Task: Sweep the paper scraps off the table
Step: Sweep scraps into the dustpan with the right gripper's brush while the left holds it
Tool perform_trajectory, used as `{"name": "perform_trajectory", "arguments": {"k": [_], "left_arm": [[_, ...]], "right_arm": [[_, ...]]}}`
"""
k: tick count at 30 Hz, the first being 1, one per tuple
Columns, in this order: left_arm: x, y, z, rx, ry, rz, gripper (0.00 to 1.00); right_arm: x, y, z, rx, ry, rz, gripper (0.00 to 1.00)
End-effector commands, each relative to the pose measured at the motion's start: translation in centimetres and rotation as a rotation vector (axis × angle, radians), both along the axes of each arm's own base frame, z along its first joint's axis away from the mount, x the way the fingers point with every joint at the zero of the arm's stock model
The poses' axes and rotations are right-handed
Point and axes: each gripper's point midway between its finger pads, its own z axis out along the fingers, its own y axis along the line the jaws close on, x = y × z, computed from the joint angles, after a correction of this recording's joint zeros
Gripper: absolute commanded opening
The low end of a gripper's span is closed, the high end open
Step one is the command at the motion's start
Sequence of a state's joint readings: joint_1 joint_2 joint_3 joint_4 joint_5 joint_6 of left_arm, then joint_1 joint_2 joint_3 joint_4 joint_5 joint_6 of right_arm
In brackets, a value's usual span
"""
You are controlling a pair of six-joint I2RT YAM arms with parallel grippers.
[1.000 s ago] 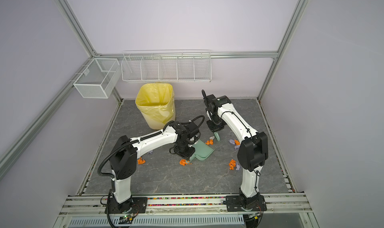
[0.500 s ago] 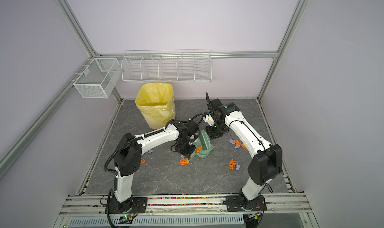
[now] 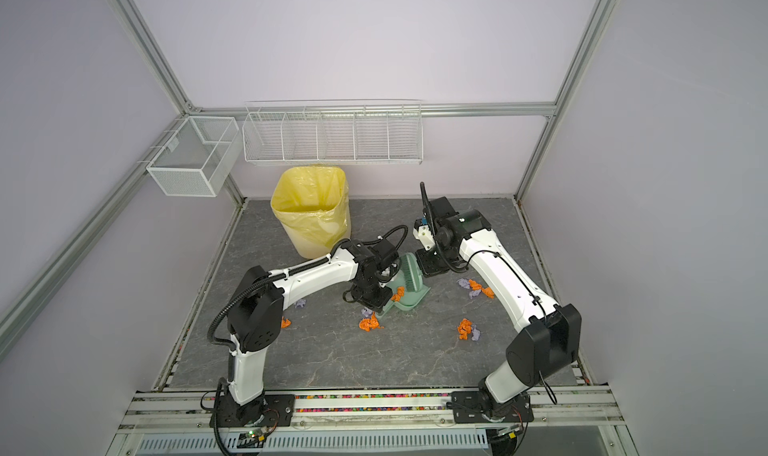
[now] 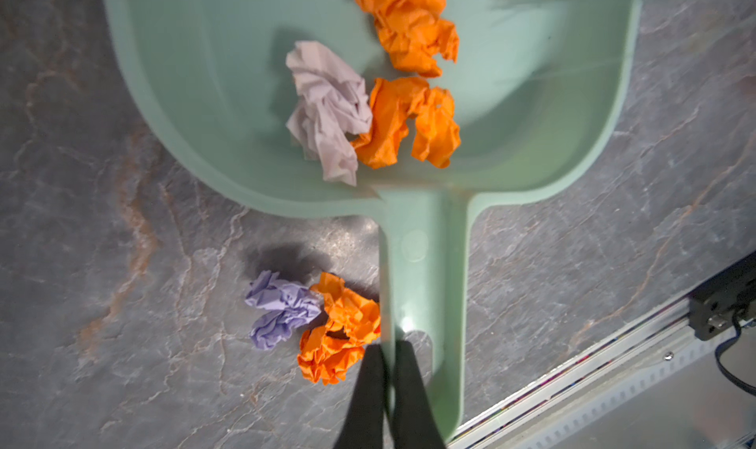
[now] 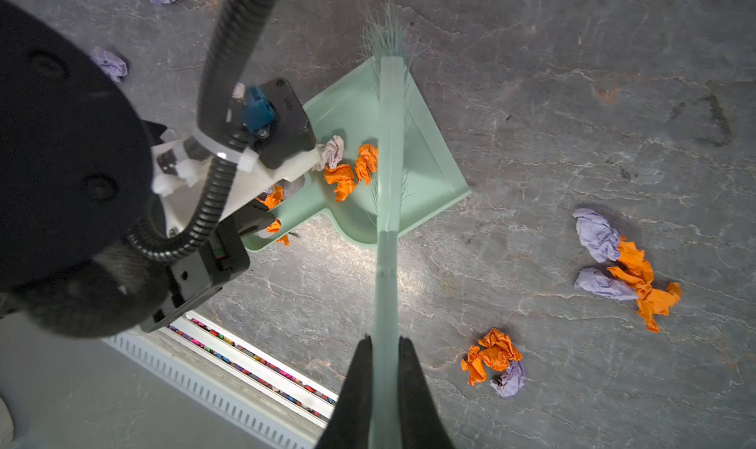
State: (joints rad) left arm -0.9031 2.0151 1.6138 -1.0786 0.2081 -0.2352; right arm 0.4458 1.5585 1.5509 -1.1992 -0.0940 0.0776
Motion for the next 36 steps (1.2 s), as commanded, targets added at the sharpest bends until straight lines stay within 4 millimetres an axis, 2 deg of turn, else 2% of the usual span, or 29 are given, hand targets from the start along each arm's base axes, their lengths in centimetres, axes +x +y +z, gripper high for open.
{"name": "perform_trajectory", "arguments": {"k": [1, 10, 19, 24, 26, 32, 36], "left_arm": [[0.2, -0.3, 1.2, -0.035, -0.019, 0.013, 0.00], [0.9, -0.9, 1.5, -0.059, -0.048, 0.038, 0.00], [1.6, -1.4, 3.1, -0.089, -0.090, 0.040, 0.00], [1.8, -1.9, 4.5, -0.126, -0.103, 0.059, 0.00], [2.0, -2.0, 5.1, -0.143, -0.113, 0.071, 0.00], [2.4, -2.4, 7.0, -0.160, -0.134, 0.066, 0.00], [3.1, -2.5, 8.5, -0.175, -0.159, 0.056, 0.00]], "right_arm": [[0.7, -0.9, 1.2, 0.011, -0.072, -0.058, 0.07], [1.9, -2.2, 3.1, 0.097, -0.162, -0.158, 0.07], [2.4, -3.6, 4.4, 0.174, -0.230, -0.255, 0.07], [3.0, -4.6, 4.7, 0.143, -0.262, -0.311, 0.07], [3.6, -4.6, 5.4, 0.162, -0.308, -0.325, 0.07], [3.6, -5.5, 6.4, 0.151, -0.354, -0.353, 0.07], [4.0, -7.1, 6.5, 0.098, -0.410, -0.406, 0.07]]}}
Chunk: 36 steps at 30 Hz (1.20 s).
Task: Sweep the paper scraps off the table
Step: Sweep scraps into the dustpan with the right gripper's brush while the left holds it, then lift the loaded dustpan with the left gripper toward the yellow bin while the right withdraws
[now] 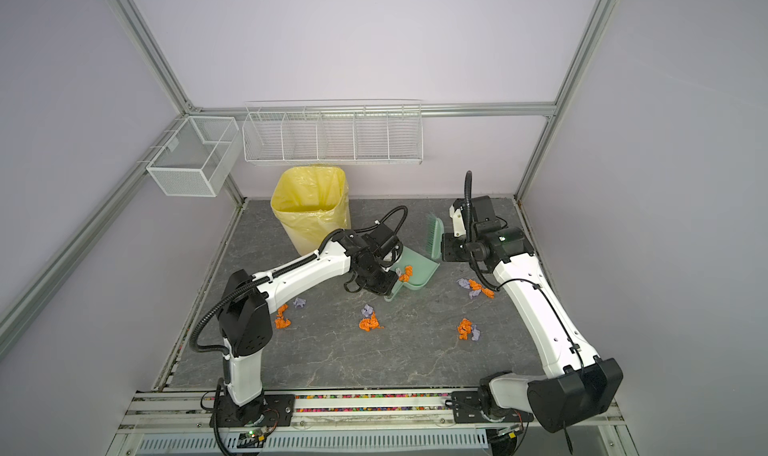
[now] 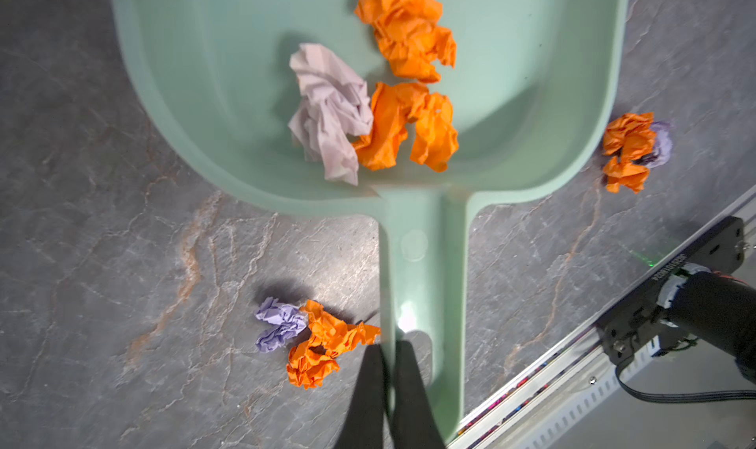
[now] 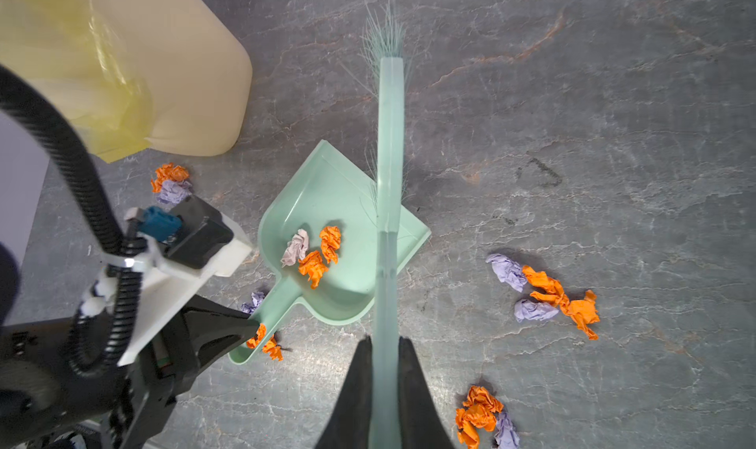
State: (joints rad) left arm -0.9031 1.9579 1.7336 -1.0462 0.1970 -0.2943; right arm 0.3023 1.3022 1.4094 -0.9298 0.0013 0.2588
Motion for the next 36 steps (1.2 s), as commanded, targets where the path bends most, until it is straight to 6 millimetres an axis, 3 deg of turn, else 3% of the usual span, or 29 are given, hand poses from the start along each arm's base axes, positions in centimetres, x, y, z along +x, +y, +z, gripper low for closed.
{"name": "perform_trajectory", "arguments": {"k": [1, 13, 23, 36], "left_arm": [[0.6, 0.5, 2.6, -0.019, -0.035, 0.002, 0.00], [2.8, 1.7, 7.2, -0.038, -0.135, 0.050, 0.00], [4.6, 2.3, 11.3, -0.069, -0.210, 0.081, 0.00], [6.7, 4.7, 13.8, 0.032, -0.300, 0.135, 0.00]], "right_arm": [[0.7, -1.9, 0.6, -0.038, -0.067, -0.081, 0.07], [1.4, -3.5, 0.1, 0.011, -0.079, -0.149, 0.07], [1.9, -3.1, -1.0, 0.023, -0.065, -0.135, 0.07], [1.0, -2.9, -1.5, 0.034, -0.065, -0.115, 0.07]]}}
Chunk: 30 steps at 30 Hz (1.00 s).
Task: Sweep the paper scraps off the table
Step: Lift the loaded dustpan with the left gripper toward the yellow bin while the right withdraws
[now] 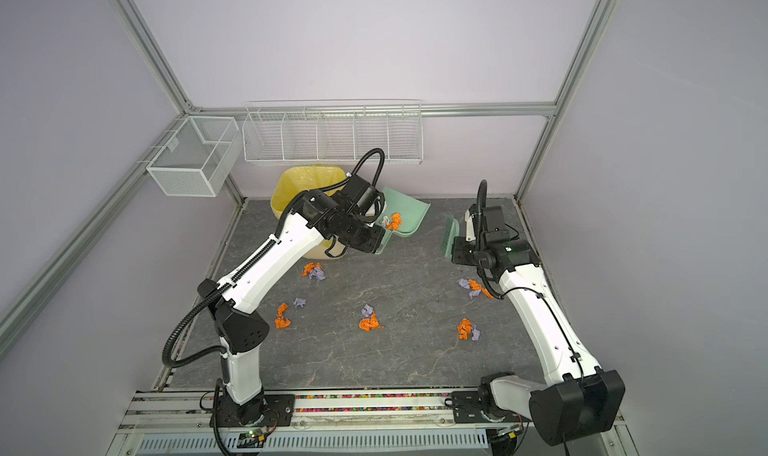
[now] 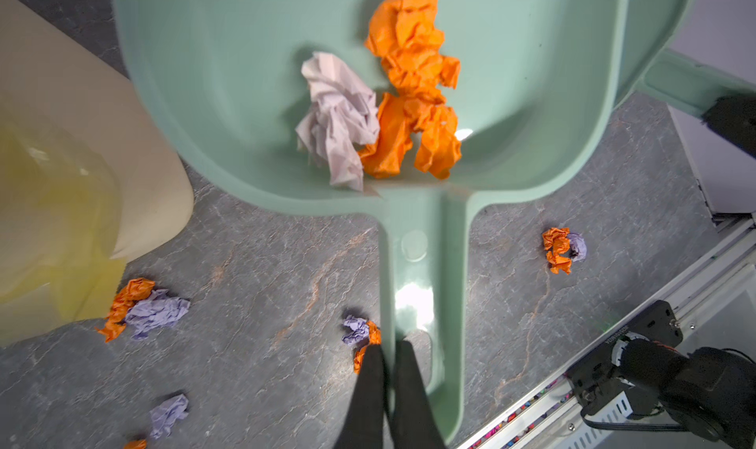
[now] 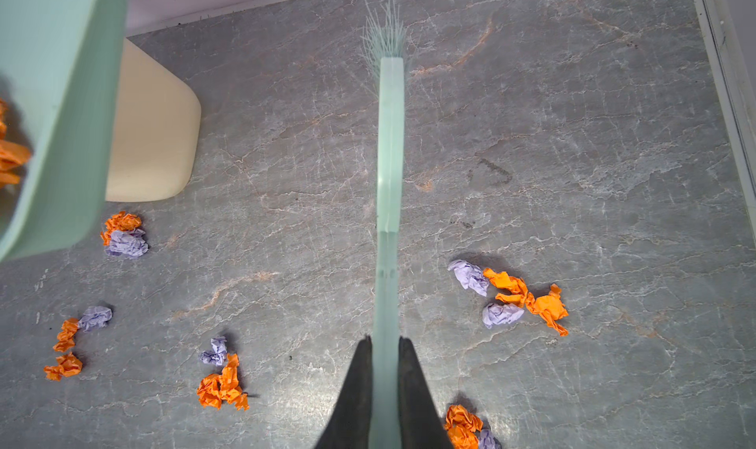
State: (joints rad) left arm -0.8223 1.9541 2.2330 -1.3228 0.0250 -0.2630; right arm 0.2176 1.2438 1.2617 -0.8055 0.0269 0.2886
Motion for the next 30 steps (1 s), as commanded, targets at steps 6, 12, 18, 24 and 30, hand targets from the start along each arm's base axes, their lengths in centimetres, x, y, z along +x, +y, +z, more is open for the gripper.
{"name": "perform_trajectory", "arguments": {"k": [6, 12, 18, 24, 30], "left_arm": [[1.5, 4.1, 1.9, 0.144, -0.109, 0.075, 0.00], [2.7, 6.2, 3.4, 0.131, -0.145, 0.123, 0.00], [3.4, 8.7, 4.8, 0.182, -0.192, 0.169, 0.00], [4.1, 11.4, 6.4, 0.247, -0.267, 0.241, 0.00], [4.6, 13.7, 7.4, 0.247, -0.284, 0.284, 0.00]], "right_arm": [[-0.1, 0.6, 0.3, 0.033, -0.021, 0.027, 0.07], [-0.7, 0.5, 0.4, 0.041, -0.031, 0.024, 0.07], [-0.9, 0.5, 0.2, 0.052, -0.030, 0.022, 0.07], [-0.9, 0.9, 0.2, 0.061, -0.022, 0.037, 0.07], [-1.1, 0.7, 1.0, 0.055, -0.034, 0.037, 0.07]]}}
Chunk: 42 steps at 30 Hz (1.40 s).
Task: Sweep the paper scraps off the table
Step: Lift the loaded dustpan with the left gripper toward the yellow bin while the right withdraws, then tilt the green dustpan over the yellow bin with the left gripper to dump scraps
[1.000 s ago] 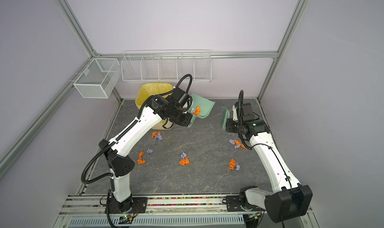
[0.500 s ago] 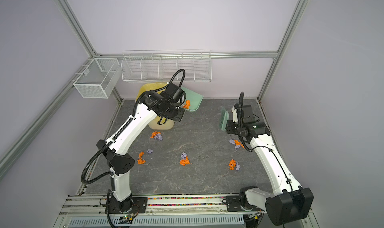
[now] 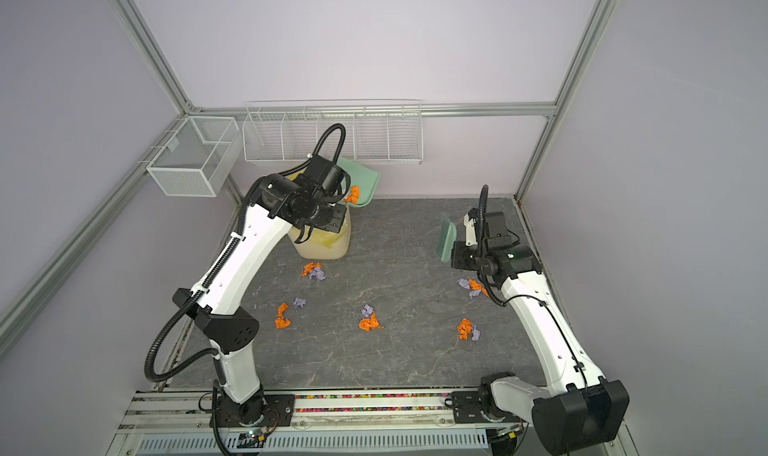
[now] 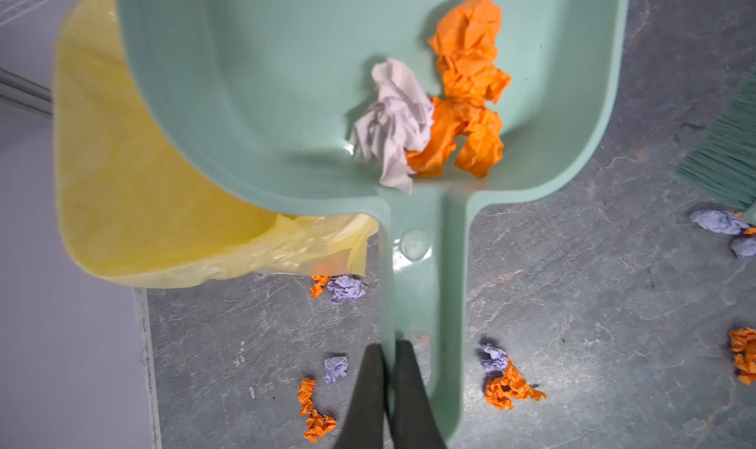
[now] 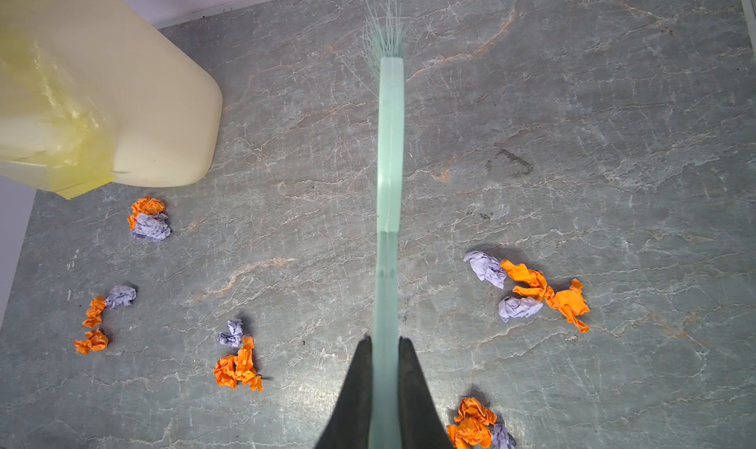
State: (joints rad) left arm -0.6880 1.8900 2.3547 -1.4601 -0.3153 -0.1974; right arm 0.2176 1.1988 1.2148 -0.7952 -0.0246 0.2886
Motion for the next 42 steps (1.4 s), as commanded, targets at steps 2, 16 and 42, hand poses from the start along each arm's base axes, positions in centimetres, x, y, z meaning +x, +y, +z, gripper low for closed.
{"name": "perform_trajectory", "arguments": {"k": [2, 16, 42], "left_arm": [[-0.2, 3.2, 1.8, 0.047, -0.036, 0.046, 0.00], [1.8, 9.8, 1.9, 0.183, -0.060, 0.188, 0.00], [3.9, 15.8, 1.7, 0.648, -0.173, 0.371, 0.00]], "right_arm": [[0.1, 0.1, 1.4, 0.019, -0.038, 0.002, 0.07], [-0.9, 0.5, 0.8, 0.034, -0.004, 0.020, 0.07], [-1.1, 2.3, 0.5, 0.039, 0.008, 0.069, 0.07]]}}
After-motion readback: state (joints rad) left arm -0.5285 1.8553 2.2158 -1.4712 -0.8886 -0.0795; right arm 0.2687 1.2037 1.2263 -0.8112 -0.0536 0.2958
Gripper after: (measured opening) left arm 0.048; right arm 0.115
